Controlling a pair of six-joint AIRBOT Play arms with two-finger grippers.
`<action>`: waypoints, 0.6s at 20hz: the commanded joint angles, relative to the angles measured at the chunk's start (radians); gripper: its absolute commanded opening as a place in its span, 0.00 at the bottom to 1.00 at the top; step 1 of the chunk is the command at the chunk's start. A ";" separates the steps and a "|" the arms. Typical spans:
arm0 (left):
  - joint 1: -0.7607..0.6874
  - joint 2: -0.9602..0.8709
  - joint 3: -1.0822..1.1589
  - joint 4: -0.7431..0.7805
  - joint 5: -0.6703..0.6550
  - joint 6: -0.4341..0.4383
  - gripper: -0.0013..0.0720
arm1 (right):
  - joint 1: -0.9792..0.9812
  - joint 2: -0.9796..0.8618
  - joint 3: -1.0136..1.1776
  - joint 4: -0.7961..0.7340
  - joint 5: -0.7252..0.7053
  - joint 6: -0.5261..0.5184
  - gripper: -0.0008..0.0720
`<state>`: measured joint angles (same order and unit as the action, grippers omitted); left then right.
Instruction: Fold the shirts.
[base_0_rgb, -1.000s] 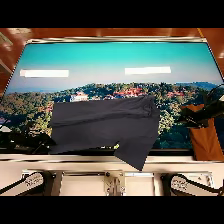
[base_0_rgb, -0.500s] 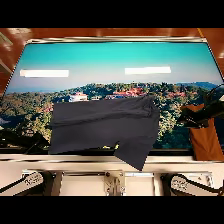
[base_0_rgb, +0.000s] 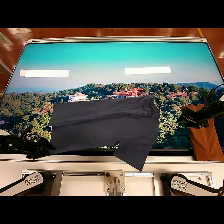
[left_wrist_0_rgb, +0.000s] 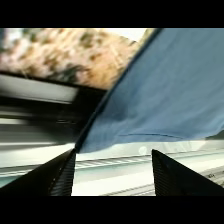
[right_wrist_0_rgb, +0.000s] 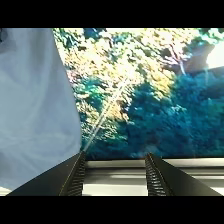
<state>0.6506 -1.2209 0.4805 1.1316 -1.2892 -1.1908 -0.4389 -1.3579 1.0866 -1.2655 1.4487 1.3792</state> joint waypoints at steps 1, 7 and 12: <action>-0.041 -0.003 -0.028 -0.047 0.116 -0.016 0.75 | 0.000 0.001 0.000 0.000 -0.006 0.000 0.71; -0.110 -0.002 -0.031 -0.067 0.158 -0.077 0.13 | 0.031 0.001 -0.076 0.002 0.007 -0.014 0.84; -0.111 0.034 -0.003 -0.068 0.106 -0.067 0.08 | 0.158 0.060 -0.327 0.132 -0.058 -0.034 0.85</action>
<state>0.5426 -1.2098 0.4660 1.0695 -1.1404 -1.2583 -0.3458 -1.3331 0.8845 -1.1950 1.4448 1.3560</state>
